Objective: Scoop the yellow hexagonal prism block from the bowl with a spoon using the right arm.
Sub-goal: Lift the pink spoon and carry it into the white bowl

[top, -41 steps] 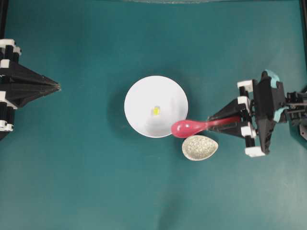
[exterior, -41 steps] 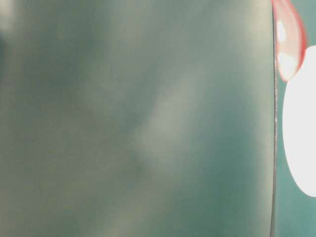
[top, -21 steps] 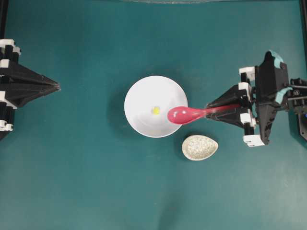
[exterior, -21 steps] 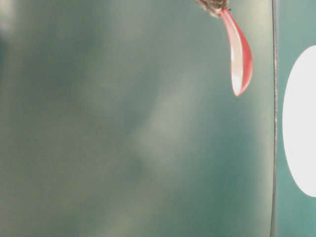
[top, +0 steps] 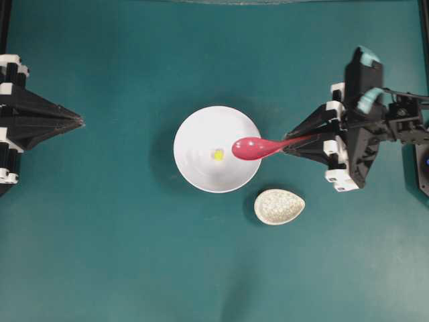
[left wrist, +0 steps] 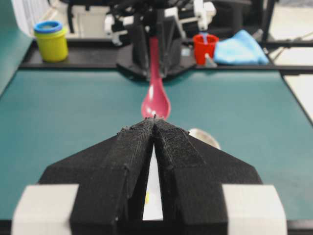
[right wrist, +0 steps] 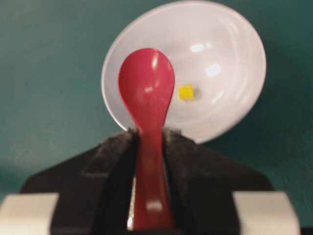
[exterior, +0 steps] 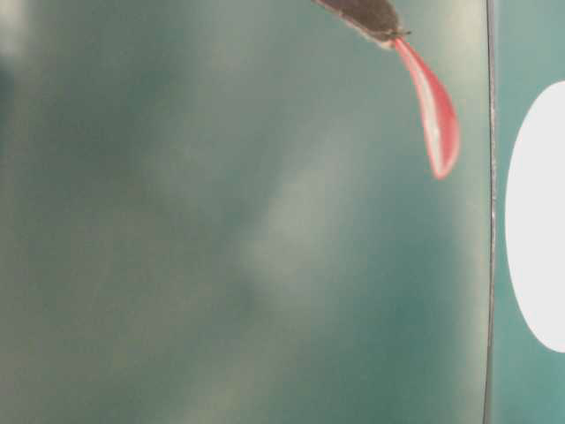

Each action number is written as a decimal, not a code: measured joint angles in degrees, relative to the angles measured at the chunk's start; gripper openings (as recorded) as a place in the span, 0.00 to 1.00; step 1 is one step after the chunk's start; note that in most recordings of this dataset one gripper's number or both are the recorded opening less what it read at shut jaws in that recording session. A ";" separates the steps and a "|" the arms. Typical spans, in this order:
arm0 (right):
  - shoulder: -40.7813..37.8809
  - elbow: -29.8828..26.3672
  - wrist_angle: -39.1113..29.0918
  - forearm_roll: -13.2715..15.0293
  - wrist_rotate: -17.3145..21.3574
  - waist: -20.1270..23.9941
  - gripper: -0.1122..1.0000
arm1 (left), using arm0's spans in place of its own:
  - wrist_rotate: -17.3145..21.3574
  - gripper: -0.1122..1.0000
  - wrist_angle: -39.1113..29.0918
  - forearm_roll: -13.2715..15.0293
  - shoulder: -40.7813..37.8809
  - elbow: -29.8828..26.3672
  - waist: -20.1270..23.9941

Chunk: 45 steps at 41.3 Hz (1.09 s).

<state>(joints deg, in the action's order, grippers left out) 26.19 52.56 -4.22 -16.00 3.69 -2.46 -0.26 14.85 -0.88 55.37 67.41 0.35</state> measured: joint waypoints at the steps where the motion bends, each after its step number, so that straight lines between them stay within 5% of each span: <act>1: -0.35 -0.53 -0.79 0.00 0.09 -0.26 0.33 | 0.00 0.16 0.09 0.00 0.00 0.00 0.00; 22: -11.25 -12.13 -16.61 0.09 2.90 -1.76 0.33 | 0.00 0.16 0.00 0.00 0.09 -0.09 0.00; 45: -17.14 -17.75 -23.55 1.14 3.25 -2.46 0.33 | 0.00 0.16 -0.53 0.00 0.09 0.00 0.00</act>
<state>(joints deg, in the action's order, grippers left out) 9.05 34.80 -27.77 -14.85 6.94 -4.92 -0.26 14.33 -0.88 55.46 67.41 0.35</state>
